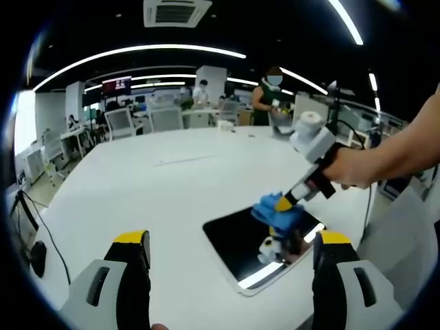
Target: Wipe the mirror surface with the cleaning cloth until all visible marks leave the cleaned area.
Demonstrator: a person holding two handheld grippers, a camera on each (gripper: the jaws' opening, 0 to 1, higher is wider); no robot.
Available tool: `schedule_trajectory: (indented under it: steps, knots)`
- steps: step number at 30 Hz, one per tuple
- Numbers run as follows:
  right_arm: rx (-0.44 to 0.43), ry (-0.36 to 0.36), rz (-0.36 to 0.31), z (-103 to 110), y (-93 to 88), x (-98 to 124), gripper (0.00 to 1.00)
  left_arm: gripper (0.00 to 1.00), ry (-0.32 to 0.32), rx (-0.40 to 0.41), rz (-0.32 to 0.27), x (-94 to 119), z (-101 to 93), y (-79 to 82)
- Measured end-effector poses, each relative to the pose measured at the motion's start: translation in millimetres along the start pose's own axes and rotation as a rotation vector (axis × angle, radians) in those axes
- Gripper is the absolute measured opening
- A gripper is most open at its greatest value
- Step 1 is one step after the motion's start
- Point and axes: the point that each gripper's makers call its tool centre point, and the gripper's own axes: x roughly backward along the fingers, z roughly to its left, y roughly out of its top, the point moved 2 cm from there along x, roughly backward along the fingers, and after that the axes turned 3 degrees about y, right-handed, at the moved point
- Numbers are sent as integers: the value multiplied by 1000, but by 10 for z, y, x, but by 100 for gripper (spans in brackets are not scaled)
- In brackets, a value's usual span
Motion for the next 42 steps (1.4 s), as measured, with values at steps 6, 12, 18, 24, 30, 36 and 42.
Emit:
schedule_trajectory:
  steps: [6, 12, 18, 24, 30, 36, 42]
  knots:
    - [12, -6, 1, 25, -52, 28, 2, 99, 4, -3, 9, 44, 71, -66]
    - [19, -9, 1, 48, -95, 48, 2, 99, -3, 3, 4, 56, 83, -78]
    - [14, -3, -4, 78, -161, 82, 2, 99, -12, -5, 7, 59, 54, -121]
    - [19, 3, -4, 109, -228, 109, 2, 99, -20, -6, 3, 76, 27, -137]
    - [27, 6, -4, 129, -271, 122, 2, 99, -22, -2, 5, 67, 28, -149]
    - [40, 1, 2, 155, -316, 145, 2, 99, -23, -8, 2, 57, 10, -129]
    - [31, 9, 3, 178, -363, 167, 2, 99, -25, -12, 6, 57, 6, -149]
